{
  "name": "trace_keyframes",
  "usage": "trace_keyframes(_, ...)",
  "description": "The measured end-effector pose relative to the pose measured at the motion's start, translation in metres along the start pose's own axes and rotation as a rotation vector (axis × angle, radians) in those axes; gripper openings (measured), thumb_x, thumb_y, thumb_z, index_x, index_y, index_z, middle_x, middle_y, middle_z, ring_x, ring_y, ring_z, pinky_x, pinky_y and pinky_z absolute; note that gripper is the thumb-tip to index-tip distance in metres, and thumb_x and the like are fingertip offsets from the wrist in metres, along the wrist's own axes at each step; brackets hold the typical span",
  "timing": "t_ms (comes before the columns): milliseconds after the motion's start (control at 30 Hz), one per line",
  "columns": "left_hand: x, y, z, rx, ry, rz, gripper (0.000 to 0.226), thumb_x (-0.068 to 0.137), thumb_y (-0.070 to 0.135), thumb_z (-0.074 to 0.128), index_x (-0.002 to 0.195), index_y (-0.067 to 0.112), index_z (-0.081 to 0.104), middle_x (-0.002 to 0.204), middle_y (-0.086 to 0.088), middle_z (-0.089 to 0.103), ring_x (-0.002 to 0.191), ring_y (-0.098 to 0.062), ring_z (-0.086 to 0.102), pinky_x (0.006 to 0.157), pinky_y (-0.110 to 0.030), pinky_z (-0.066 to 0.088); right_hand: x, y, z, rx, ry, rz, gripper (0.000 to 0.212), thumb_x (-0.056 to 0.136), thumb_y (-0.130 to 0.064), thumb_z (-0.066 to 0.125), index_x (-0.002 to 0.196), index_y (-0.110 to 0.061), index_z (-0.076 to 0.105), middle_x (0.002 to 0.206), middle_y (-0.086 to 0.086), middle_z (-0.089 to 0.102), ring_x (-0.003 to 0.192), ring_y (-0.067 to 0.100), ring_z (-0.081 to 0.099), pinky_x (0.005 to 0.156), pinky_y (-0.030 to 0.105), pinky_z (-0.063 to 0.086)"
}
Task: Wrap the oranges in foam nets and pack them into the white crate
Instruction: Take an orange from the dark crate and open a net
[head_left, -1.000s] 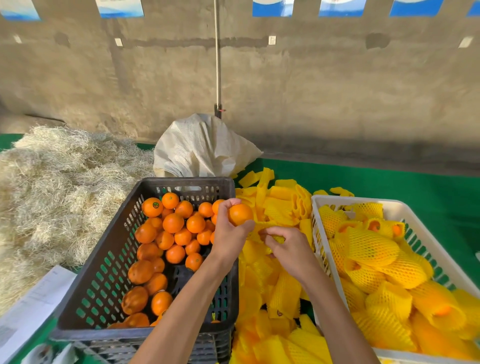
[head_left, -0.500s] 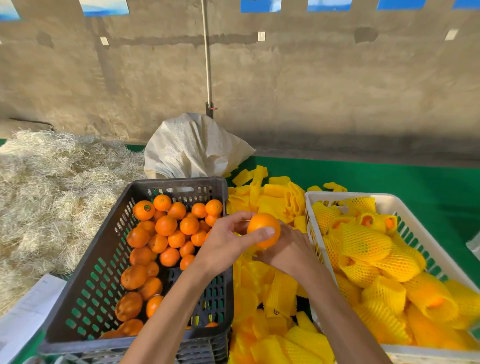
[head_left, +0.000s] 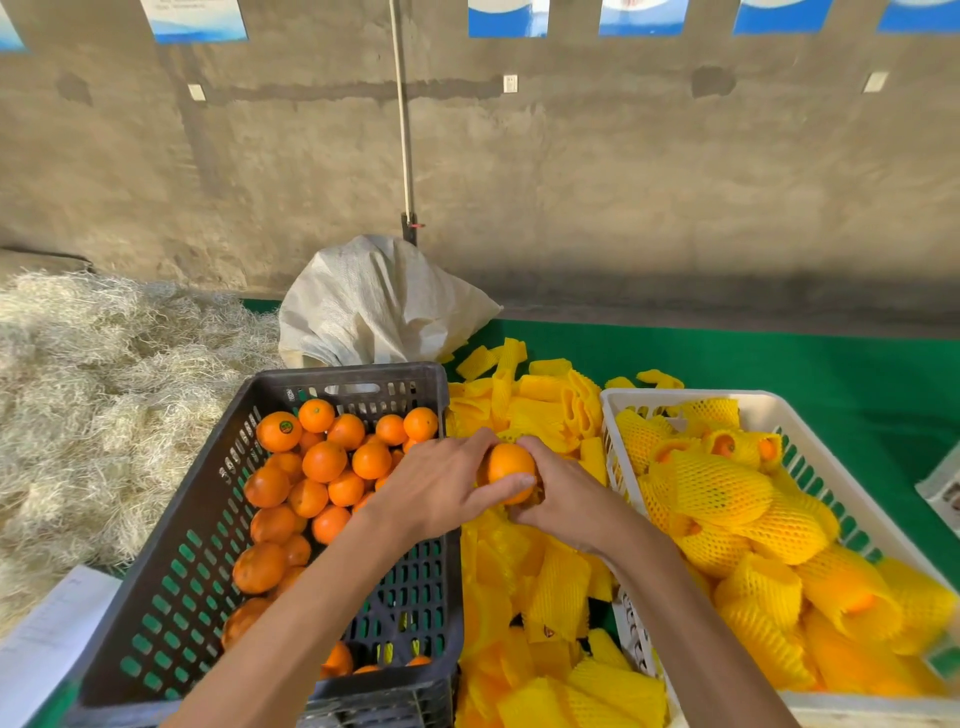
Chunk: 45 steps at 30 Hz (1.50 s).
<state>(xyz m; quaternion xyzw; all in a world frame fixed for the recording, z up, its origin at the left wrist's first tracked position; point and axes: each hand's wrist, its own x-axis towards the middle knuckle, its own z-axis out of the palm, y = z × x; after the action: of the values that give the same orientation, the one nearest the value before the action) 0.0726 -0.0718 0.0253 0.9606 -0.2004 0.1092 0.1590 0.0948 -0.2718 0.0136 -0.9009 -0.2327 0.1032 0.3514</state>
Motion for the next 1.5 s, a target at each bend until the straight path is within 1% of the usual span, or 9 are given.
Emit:
trace_keyframes(233,-0.003,0.02,0.023,-0.322,0.299,-0.227,0.049,0.09,0.065,0.063,0.116,0.025,0.052,0.105,0.005,0.054,0.087,-0.015,0.054,0.067,-0.027,0.047,-0.003,-0.006,0.017,-0.047,0.212,0.009,0.074,0.099,-0.035,0.061,0.153,-0.048,0.013,0.15,-0.003,0.044,0.131,0.023,0.048,0.097,0.033,0.047)
trace_keyframes(400,0.001,0.034,0.028,-0.392,0.463,-0.437,0.05,0.08,0.044,0.083,0.117,0.026,0.054,0.114,0.007,0.029,0.099,-0.025,0.051,0.077,-0.038,0.057,-0.007,-0.014,0.033,-0.063,0.398,-0.054,0.069,0.1,-0.022,0.059,0.155,-0.042,0.023,0.131,-0.004,0.063,0.105,0.013,0.063,0.08,0.02,0.054)
trace_keyframes(567,0.008,0.033,0.032,-0.422,0.486,-0.552,0.082,0.07,0.034,0.094,0.126,0.015,0.037,0.119,0.002,0.026,0.106,-0.025,0.043,0.081,-0.03,0.046,-0.017,-0.025,0.041,-0.193,0.497,-0.1,0.074,0.101,-0.018,0.054,0.159,-0.043,0.015,0.097,-0.007,0.066,0.066,0.003,0.05,0.048,0.011,0.033)
trace_keyframes(733,0.01,0.024,0.03,-0.424,0.33,-0.549,0.088,0.077,0.042,0.09,0.145,0.019,0.04,0.135,-0.008,0.047,0.121,-0.025,0.049,0.095,-0.037,0.051,-0.019,-0.024,0.038,-0.195,0.618,-0.102,0.064,0.097,-0.022,0.06,0.156,-0.027,0.035,0.092,-0.005,0.069,0.07,0.001,0.049,0.054,0.005,0.027)
trace_keyframes(867,0.01,0.022,0.024,-0.536,0.199,-0.421,0.076,0.078,0.038,0.089,0.14,0.031,0.046,0.128,0.0,0.041,0.121,-0.02,0.041,0.093,-0.031,0.045,-0.016,-0.013,0.027,-0.02,0.576,0.078,0.05,0.099,-0.038,0.056,0.147,-0.034,0.045,0.139,-0.006,0.055,0.118,0.012,0.056,0.086,0.022,0.05)
trace_keyframes(1000,0.005,0.022,0.022,-0.548,0.066,-0.292,0.069,0.083,0.023,0.085,0.136,0.043,0.046,0.131,0.001,0.046,0.124,-0.025,0.04,0.097,-0.038,0.046,-0.013,-0.005,0.008,0.035,0.502,0.02,0.034,0.104,-0.029,0.053,0.137,-0.029,0.059,0.137,-0.005,0.054,0.127,0.013,0.05,0.097,0.021,0.042)
trace_keyframes(1200,0.0,0.023,0.011,-0.521,-0.063,-0.203,0.107,0.082,0.02,0.086,0.154,0.055,0.015,0.146,-0.005,0.046,0.13,-0.025,0.041,0.092,-0.034,0.05,-0.011,-0.001,-0.006,0.044,0.526,0.009,0.023,0.1,-0.043,0.058,0.109,-0.026,0.07,0.095,-0.012,0.069,0.083,0.002,0.061,0.064,0.012,0.045)
trace_keyframes(1300,0.003,0.028,0.005,-0.535,-0.17,-0.156,0.117,0.083,0.012,0.084,0.157,0.053,0.002,0.155,-0.015,0.042,0.13,-0.027,0.055,0.069,-0.026,0.055,-0.006,-0.002,-0.015,0.118,0.432,0.004,0.022,0.099,-0.035,0.062,0.118,-0.026,0.07,0.106,-0.013,0.066,0.087,-0.003,0.058,0.064,0.004,0.043)
trace_keyframes(1500,0.005,0.024,0.0,-0.598,-0.241,-0.204,0.108,0.08,0.013,0.086,0.15,0.042,0.009,0.119,-0.002,0.052,0.07,-0.001,0.067,0.054,-0.015,0.049,-0.006,-0.006,-0.019,0.225,0.411,-0.1,0.01,0.094,-0.032,0.069,0.104,-0.03,0.071,0.106,-0.015,0.064,0.1,0.002,0.059,0.079,0.015,0.049)
